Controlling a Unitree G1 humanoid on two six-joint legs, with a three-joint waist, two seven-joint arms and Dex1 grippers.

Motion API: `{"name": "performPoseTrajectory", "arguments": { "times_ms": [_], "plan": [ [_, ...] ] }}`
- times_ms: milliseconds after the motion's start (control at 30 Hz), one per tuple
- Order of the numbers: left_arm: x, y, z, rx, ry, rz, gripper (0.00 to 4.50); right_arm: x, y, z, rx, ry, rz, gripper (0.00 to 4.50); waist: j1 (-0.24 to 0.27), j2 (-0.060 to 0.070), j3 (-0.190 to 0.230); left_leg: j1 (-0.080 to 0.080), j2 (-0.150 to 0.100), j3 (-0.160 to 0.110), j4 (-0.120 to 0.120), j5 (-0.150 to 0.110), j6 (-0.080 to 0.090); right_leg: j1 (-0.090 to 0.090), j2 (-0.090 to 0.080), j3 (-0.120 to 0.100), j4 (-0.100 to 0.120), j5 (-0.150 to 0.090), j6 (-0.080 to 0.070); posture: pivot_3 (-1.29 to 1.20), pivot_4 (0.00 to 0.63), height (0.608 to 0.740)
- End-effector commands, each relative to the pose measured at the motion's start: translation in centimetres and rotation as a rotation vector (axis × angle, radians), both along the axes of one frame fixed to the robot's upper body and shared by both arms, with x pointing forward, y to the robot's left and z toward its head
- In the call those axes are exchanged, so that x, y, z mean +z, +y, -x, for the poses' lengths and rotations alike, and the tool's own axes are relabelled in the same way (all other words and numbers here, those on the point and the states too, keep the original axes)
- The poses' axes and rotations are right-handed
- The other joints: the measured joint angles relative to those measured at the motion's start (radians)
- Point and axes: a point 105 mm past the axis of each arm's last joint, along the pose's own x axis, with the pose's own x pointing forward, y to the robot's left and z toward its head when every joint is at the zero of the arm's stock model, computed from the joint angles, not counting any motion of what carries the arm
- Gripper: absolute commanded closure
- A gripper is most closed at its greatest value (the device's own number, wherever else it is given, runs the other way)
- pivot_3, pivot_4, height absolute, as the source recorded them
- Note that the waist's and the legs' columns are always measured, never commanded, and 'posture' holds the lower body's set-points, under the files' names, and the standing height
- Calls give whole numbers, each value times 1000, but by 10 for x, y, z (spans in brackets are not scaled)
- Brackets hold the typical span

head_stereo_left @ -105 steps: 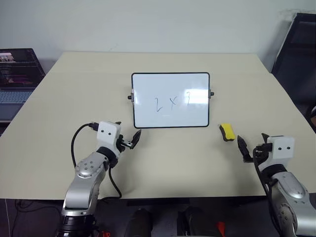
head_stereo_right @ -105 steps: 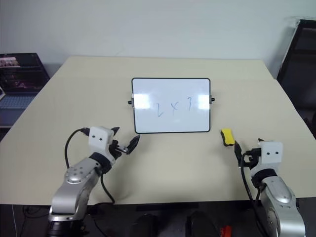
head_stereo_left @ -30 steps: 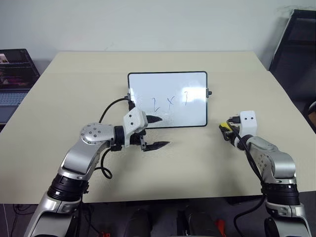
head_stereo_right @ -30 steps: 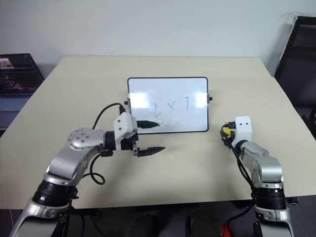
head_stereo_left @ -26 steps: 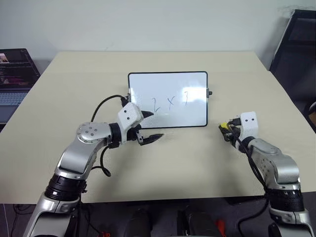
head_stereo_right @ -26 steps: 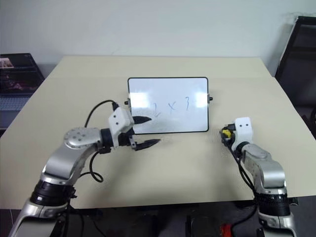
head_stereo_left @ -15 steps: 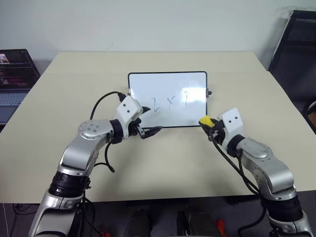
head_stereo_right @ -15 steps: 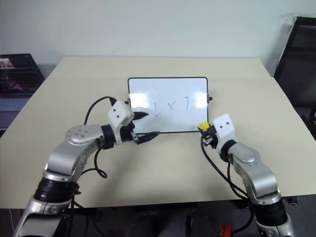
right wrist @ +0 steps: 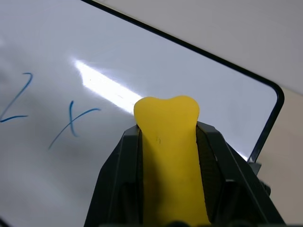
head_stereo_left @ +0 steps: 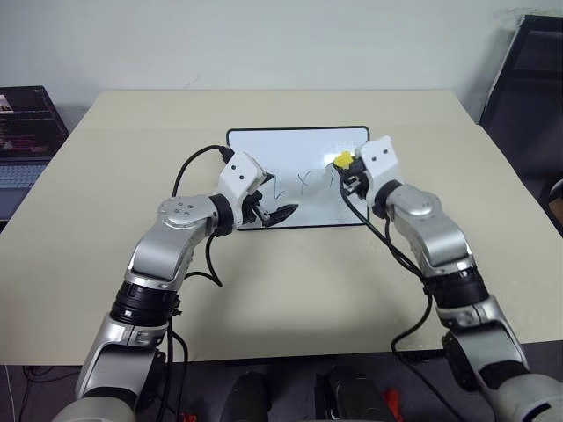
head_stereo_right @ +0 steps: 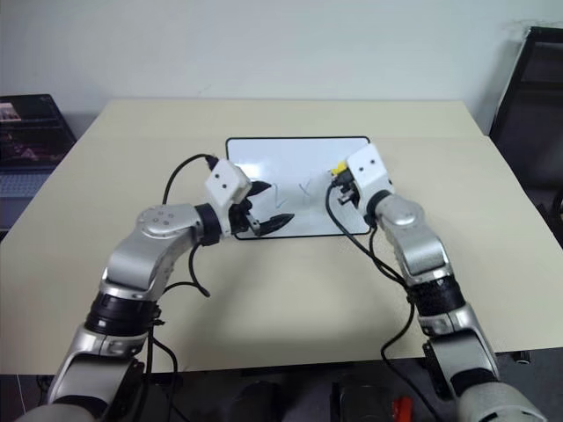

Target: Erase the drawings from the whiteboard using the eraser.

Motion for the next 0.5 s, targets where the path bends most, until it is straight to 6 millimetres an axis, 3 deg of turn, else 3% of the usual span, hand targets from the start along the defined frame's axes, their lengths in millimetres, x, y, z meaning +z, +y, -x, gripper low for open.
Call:
{"name": "performPoseTrajectory", "arguments": {
  "times_ms": [33,300,500],
  "plan": [
    [13,-4,3,-7,-52,-5,0,13,9,-11,2,-66,18,3345,0,0,0,0,0,0,0,0,0,0,0,0,0,0,0,0,150,740],
    [10,-2,6,-5,-52,-13,0,9,18,-25,-5,-68,68,3347,0,0,0,0,0,-1,0,0,0,0,-1,0,1,0,0,0,150,740],
    [11,-3,8,-12,-52,-18,0,-18,1,-26,-38,16,152,3349,0,0,0,1,-1,-1,1,0,0,1,-2,0,2,0,0,0,150,740]
  ]
}}
